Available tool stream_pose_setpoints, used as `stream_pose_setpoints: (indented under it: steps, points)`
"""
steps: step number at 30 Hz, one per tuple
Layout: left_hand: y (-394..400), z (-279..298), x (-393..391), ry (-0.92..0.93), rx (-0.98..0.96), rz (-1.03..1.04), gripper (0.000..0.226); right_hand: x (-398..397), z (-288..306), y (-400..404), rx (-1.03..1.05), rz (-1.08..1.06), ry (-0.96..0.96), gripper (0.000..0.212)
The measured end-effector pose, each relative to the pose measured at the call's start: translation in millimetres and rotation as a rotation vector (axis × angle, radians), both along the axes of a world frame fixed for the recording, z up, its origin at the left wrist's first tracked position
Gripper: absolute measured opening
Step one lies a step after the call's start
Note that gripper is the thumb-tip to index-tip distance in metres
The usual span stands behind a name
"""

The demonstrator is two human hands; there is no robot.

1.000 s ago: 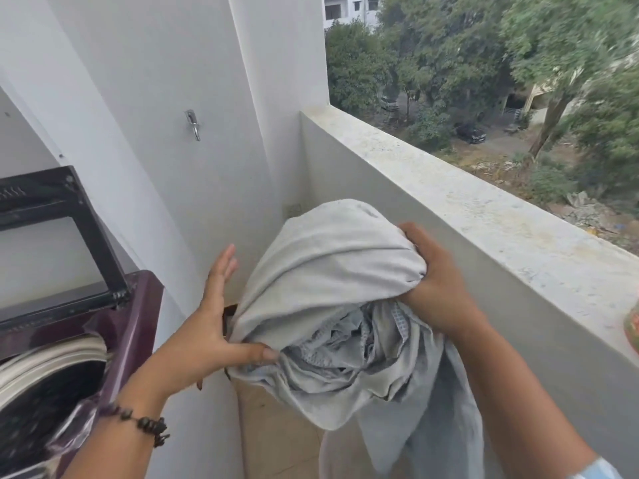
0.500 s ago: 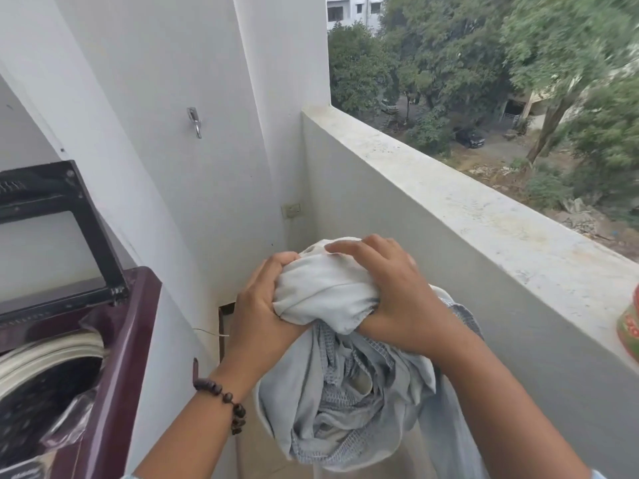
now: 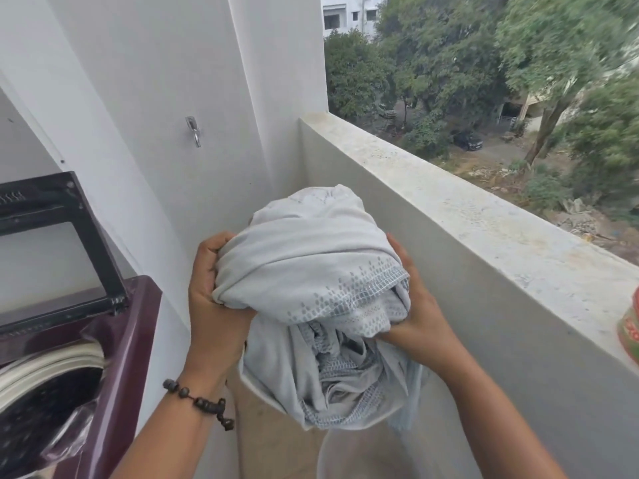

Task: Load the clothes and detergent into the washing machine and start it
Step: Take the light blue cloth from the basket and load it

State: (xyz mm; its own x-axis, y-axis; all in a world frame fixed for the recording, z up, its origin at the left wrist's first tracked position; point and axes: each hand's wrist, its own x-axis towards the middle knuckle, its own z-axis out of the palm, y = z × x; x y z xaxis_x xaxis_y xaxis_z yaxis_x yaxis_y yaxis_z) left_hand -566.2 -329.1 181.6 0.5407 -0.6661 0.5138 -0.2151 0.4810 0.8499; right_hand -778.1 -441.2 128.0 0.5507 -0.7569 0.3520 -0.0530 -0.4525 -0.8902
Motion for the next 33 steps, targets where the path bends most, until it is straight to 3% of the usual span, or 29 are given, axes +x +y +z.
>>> stream_pose_setpoints:
  steps: [4, 6, 11, 13, 16, 20, 25, 29, 33]
  points:
    - [8.4, -19.0, 11.1, -0.096, 0.107, 0.000, 0.061, 8.6, -4.3, -6.1, -0.099, -0.103, -0.087, 0.078]
    - [16.0, -30.4, 17.8, -0.212, 0.227, -0.047, 0.068, 10.3, -4.7, -8.8, -0.166, -0.188, -0.076, 0.066]
    - [37.7, -39.9, 32.5, -0.443, 0.709, -0.291, 0.123, 13.2, 15.8, -3.2, -0.394, -0.318, 0.113, 0.067]
    - [42.0, -29.7, 28.0, -0.558, 0.818, -0.324, 0.139, 19.2, 24.4, 1.0, -0.549, -0.347, 0.223, 0.066]
    - [31.3, -9.3, 7.3, -0.706, 0.759, -0.203, 0.143, 32.0, 30.9, 8.9, -0.732, -0.340, 0.354, 0.067]
    - [-5.6, -2.2, -12.9, -0.896, 0.702, -0.100, 0.141, 42.7, 32.4, 21.3, -0.808, -0.264, 0.438, 0.084]
    - [-19.2, -26.8, -11.8, -0.736, 0.451, -0.006, 0.101, 42.5, 29.0, 25.3, -0.827, -0.300, 0.328, 0.067]
    - [-17.9, -40.2, -14.0, -0.642, 0.332, 0.137, 0.075, 41.5, 24.2, 29.6, -0.749, -0.368, 0.318, 0.088]
    - [-18.1, -38.7, -13.5, -0.574, 0.273, 0.191, 0.072, 31.4, 32.7, 27.2, -0.548, -0.314, 0.495, 0.107]
